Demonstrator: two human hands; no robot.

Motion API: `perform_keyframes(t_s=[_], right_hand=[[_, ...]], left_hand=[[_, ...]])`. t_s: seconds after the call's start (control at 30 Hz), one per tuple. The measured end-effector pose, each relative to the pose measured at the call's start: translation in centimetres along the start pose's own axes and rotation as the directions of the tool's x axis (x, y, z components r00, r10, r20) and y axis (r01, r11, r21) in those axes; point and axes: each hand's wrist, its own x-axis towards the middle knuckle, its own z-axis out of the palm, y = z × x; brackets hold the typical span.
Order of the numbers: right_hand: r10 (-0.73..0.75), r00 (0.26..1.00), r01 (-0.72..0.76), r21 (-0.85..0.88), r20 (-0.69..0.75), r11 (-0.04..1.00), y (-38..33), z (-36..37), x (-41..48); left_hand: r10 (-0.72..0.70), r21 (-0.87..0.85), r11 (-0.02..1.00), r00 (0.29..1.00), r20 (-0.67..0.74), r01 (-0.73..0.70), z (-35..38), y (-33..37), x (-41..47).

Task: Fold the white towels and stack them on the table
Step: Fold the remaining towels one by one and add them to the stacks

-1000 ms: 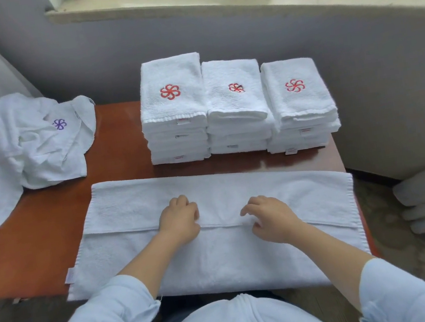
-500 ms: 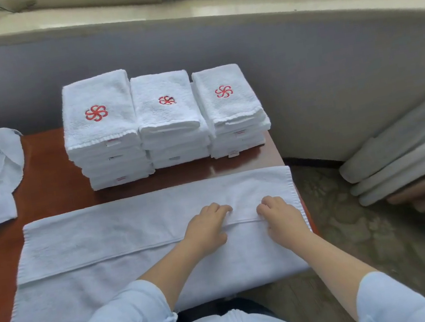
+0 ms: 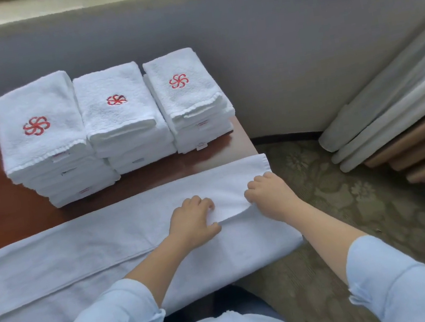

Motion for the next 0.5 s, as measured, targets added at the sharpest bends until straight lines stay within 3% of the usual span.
perform_keyframes(t_s=[0.03, 0.1, 0.17, 0.23, 0.37, 0.5], right_hand=[[0.031, 0.997, -0.034, 0.032, 0.069, 0.999, 0.2, 0.4, -0.2], [0.140, 0.989, -0.147, 0.151, 0.054, 0.978, -0.3, 0.4, -0.4], [0.267, 0.964, -0.247, 0.360, -0.004, 0.900, -1.4, 0.4, -0.3], [0.289, 0.956, -0.279, 0.496, 0.059, 0.822, -2.9, 0.7, 0.4], [0.240, 0.929, -0.348, 0.446, 0.281, 0.825, -5.9, 1.5, 2.4], [0.242, 0.901, -0.379, 0.381, 0.361, 0.843, -6.3, 2.4, 4.4]], left_hand=[[-0.002, -0.020, 1.000, 1.000, -0.003, 0.002, -0.1, 0.2, 0.1], [-0.027, -0.047, 0.999, 0.999, -0.039, 0.025, -0.2, 0.2, 0.2], [-0.065, 0.008, 0.998, 0.991, -0.117, 0.067, 0.0, -0.3, 0.2], [-0.155, 0.087, 0.982, 0.980, -0.125, 0.166, 0.3, -1.2, -0.3], [-0.391, 0.101, 0.919, 0.916, 0.086, 0.382, 1.5, -3.5, -1.3], [-0.460, 0.049, 0.887, 0.868, 0.185, 0.459, 1.3, -4.5, -0.8]])
